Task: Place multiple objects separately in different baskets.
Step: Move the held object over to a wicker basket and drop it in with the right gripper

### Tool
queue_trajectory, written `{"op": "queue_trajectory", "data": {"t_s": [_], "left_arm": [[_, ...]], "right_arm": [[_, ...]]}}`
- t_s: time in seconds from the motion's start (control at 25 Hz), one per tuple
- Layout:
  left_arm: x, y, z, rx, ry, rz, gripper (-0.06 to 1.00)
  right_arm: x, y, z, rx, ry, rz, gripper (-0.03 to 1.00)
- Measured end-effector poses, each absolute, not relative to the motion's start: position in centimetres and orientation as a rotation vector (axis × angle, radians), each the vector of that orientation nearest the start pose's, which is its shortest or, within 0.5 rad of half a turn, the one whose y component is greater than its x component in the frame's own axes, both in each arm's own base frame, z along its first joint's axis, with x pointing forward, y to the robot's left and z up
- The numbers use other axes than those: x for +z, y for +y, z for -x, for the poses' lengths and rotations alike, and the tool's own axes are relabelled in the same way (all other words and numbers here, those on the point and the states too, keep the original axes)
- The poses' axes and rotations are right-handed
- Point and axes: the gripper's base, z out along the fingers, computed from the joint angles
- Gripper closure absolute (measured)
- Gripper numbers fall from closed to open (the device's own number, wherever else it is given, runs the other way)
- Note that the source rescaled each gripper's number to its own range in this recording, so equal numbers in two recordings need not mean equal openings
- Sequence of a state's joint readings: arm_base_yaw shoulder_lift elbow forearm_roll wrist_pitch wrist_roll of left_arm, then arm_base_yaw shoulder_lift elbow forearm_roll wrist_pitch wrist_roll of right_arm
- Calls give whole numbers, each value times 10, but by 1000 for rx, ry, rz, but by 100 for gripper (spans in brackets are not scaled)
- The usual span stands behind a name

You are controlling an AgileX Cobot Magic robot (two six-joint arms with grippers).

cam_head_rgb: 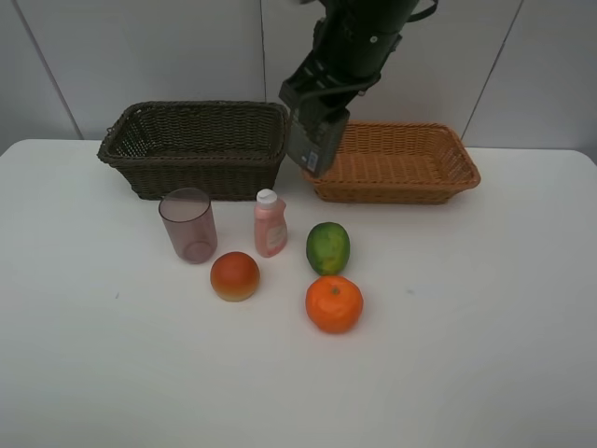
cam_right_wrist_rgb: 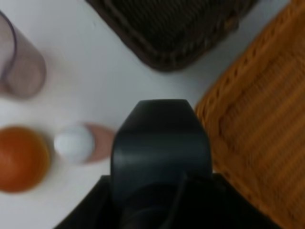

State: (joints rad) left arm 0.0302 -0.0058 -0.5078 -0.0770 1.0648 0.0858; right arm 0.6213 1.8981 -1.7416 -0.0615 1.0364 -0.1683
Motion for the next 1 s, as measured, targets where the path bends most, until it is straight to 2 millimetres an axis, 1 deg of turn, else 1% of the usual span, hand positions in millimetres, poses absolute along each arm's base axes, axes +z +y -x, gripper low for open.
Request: {"op": "queue_trajectory", "data": {"t_s": [0.08, 0.2, 0.28, 0.36, 0.52, 0.64, 0.76, 0.88, 1.0], "left_arm": [[279, -6, 7, -19, 2031, -61, -6], [279, -6, 7, -19, 2031, -61, -6], [279, -6, 7, -19, 2031, -61, -6], [279, -6, 7, -19, 2031, -61, -6], [279, -6, 7, -19, 2031, -61, -6], [279, -6, 7, -19, 2031, -61, -6], [279, -6, 7, -19, 2031, -61, -6], [279, -6, 7, -19, 2031, -61, -6], [279, -6, 7, -19, 2031, -61, -6]], "right_arm": [[309, 260, -357, 88, 2390, 1049, 94], [311, 286, -376, 125, 2288, 1031, 94], [310, 298, -390, 149, 2216, 1002, 94], [304, 309, -403, 169, 2146, 974, 94], [274, 323, -421, 189, 2073, 952, 94], [243, 331, -430, 190, 2075, 957, 94], [217, 337, -437, 195, 2086, 962, 94], [198, 340, -440, 200, 2093, 963, 94], [186, 342, -442, 205, 2107, 965, 94]]}}
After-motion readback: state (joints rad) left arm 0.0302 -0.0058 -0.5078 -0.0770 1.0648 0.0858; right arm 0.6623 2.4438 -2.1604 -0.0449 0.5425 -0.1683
